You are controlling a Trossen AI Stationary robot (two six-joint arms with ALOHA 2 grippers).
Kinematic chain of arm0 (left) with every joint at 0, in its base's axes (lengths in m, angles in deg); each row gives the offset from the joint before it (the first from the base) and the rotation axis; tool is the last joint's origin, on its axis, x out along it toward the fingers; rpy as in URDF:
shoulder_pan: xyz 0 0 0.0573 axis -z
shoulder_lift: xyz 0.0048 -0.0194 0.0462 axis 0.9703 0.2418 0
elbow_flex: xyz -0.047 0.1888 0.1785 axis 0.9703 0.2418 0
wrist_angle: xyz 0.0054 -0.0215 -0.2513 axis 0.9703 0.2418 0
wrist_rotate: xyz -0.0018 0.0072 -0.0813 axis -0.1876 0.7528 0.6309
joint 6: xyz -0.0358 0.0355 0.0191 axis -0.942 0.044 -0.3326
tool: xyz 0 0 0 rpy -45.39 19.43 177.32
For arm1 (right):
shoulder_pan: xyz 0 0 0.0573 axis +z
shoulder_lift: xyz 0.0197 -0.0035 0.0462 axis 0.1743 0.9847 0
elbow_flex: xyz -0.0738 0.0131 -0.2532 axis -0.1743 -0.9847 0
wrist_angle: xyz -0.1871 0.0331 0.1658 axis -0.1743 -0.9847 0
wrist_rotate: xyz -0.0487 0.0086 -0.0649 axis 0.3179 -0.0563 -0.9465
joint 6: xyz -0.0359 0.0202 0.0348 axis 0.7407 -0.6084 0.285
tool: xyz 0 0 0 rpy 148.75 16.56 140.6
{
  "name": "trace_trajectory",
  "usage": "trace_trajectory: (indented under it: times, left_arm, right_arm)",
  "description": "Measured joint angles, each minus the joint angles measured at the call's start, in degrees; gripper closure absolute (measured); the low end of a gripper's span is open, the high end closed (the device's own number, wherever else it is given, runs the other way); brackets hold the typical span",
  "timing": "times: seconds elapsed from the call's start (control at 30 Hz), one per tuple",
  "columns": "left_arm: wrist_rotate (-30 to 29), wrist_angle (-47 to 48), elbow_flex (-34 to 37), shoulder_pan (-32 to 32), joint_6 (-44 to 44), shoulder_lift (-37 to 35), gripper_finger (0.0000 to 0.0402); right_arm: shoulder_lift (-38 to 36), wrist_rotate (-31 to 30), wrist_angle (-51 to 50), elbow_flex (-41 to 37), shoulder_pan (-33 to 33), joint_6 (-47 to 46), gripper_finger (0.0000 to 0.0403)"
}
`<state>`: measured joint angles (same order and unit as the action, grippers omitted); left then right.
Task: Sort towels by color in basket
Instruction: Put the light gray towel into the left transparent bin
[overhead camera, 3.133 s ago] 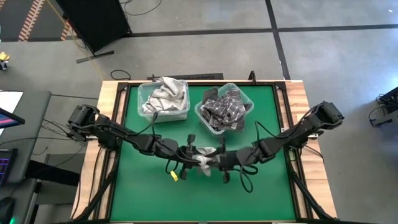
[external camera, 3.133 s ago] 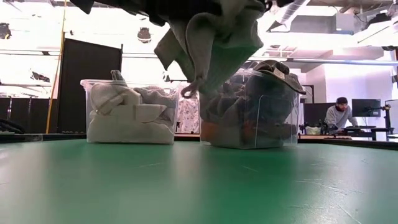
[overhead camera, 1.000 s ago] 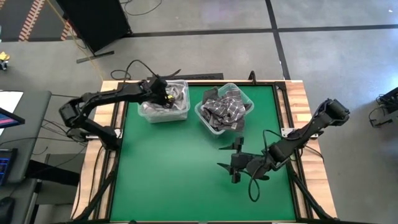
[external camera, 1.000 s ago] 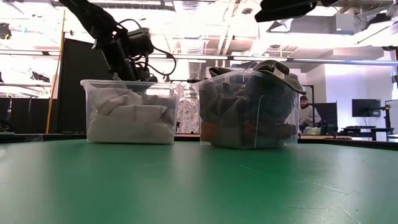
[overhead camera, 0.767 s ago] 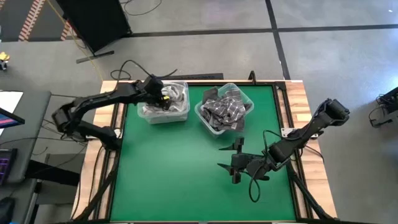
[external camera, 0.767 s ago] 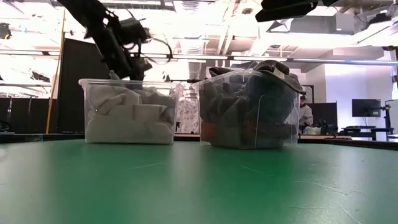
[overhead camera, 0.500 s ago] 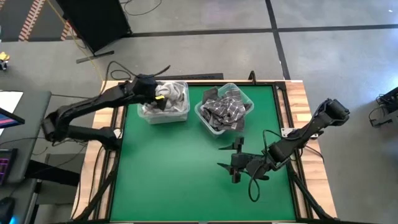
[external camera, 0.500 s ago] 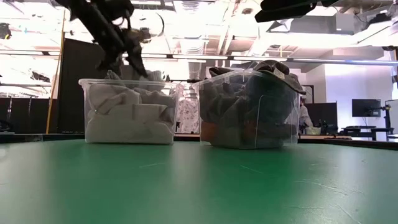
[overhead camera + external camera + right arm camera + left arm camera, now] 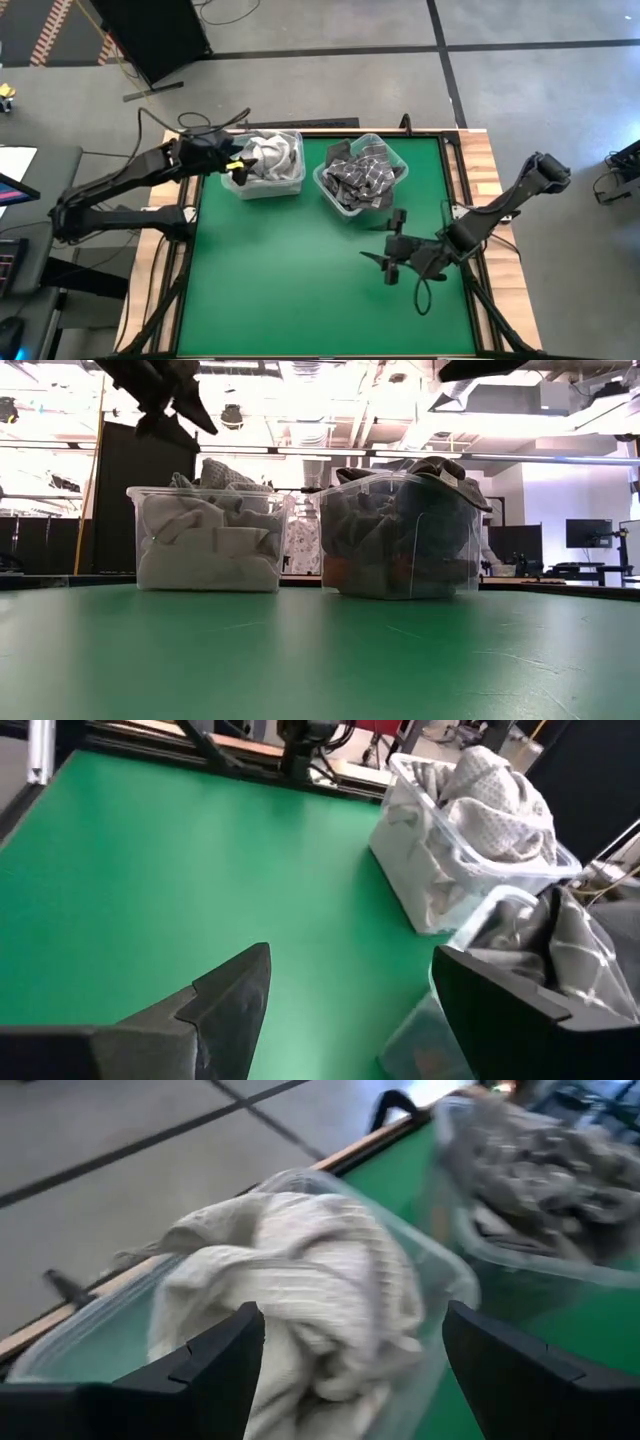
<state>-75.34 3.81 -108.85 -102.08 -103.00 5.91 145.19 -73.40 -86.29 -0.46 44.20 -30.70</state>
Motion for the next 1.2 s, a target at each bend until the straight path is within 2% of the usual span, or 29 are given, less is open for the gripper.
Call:
trace_trajectory:
  times: [0.13, 0.3, 0.53, 0.63, 0.9, 1.03, 1.2]
  left_arm:
    - [0.8, -1.5, 0.0, 3.5, 1.9, -1.0, 0.0109]
    - [-0.5, -7.0, 1.9, 5.4, 4.0, 1.5, 0.0109]
    - [-5.4, -14.0, 2.4, 5.2, 6.3, 11.8, 0.0109]
    - [-6.4, -14.9, 2.4, 4.1, 3.5, 16.7, 0.0109]
    - [-4.4, -12.8, 2.3, -0.3, -3.3, 27.5, 0.0109]
    - [-1.7, -13.5, 2.3, -1.2, -4.0, 28.2, 0.0109]
    - [0.1, -11.4, 0.5, -1.2, -4.4, 24.1, 0.0109]
  right_arm:
    - [-3.7, 0.0, -7.0, 0.0, 1.3, -4.9, 0.0092]
    - [-6.8, -0.2, -14.3, 0.0, 3.0, -11.5, 0.0092]
    - [-6.9, -0.2, -17.6, 0.0, 5.1, -16.6, 0.0092]
    - [-6.7, -0.2, -19.7, 0.0, 6.3, -19.3, 0.0092]
    - [-6.7, -3.2, -23.9, 0.0, 10.1, -25.9, 0.0092]
    - [-6.7, -5.5, -24.0, 0.0, 12.2, -26.5, 0.0092]
    - [-6.7, -6.2, -24.3, 0.0, 13.7, -27.0, 0.0092]
